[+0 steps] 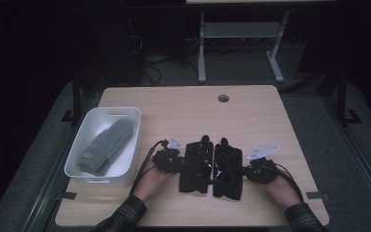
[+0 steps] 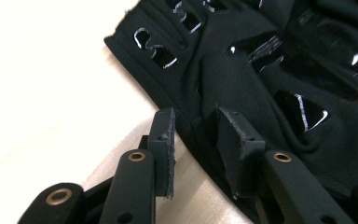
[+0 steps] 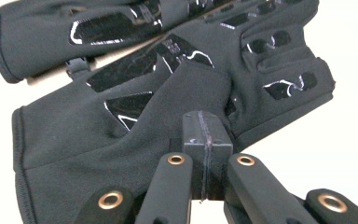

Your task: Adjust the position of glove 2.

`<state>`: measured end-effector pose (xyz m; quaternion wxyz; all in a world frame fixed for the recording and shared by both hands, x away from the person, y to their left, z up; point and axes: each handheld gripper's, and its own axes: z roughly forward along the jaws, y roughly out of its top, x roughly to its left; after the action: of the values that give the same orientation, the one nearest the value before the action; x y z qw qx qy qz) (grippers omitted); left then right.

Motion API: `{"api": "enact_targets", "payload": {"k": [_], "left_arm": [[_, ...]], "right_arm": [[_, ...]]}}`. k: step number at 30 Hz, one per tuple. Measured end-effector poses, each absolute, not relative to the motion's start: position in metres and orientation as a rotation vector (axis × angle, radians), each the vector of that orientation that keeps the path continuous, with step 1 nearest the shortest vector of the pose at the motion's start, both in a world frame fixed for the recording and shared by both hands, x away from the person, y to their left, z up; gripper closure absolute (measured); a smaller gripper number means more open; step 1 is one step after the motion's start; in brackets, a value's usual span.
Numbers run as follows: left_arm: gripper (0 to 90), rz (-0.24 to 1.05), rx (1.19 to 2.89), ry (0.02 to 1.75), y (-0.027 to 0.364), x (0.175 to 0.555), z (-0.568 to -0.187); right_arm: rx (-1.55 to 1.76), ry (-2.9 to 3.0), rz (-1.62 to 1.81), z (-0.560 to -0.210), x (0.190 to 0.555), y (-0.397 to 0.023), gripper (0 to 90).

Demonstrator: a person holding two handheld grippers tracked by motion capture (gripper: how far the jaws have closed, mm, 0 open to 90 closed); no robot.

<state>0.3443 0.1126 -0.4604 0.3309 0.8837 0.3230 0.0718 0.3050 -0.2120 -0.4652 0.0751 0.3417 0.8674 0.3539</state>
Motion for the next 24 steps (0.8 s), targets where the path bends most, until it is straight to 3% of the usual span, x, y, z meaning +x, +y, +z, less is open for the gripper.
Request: {"api": "enact_targets", "payload": {"k": [2,6,9,24], "left_arm": [[66.7,0.192,2.313,0.841,0.112,0.344,-0.46],[79.8,0.182,2.319,0.824,0.11,0.343,-0.46],[84.5,0.192,2.328,0.825,0.108,0.343,-0.458],[87.4,0.089,2.158,0.77,0.107,0.342,-0.422]], "right_arm": [[1.024,2.602,1.067,-0.466,0.305,-0.212,89.8],[1.027,2.599,1.072,-0.467,0.305,-0.212,89.8],[1.021,2.597,1.068,-0.467,0.305,-0.212,89.8],[1.026,2.595,1.082,-0.467,0.306,-0.206,89.8]]}}
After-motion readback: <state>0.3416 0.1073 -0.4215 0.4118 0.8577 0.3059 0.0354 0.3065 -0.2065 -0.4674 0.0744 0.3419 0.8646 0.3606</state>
